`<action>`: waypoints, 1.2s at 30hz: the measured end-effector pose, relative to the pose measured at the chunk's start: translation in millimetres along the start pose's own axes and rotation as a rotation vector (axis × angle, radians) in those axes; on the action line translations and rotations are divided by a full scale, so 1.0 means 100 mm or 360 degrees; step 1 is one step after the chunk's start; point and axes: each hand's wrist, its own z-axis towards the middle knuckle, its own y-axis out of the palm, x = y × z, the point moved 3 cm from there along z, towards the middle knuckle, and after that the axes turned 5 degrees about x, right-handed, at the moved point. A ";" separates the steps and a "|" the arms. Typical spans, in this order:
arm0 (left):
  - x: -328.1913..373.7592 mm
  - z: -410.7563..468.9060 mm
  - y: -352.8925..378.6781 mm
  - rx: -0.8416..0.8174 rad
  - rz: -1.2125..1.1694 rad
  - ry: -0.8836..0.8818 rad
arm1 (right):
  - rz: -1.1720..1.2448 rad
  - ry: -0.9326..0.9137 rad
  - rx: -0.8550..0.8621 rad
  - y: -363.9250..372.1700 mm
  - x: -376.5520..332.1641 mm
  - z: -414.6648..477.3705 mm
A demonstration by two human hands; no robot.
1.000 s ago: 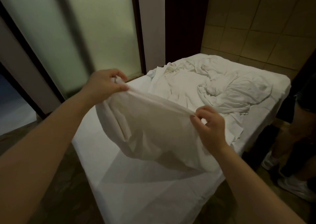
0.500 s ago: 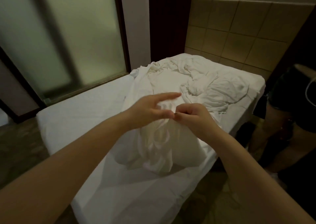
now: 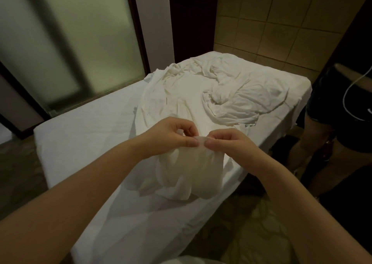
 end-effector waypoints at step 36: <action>-0.74 -0.29 -1.24 0.0856 0.0546 -0.0448 | -0.0866 -0.0464 0.0232 -0.13 0.94 0.20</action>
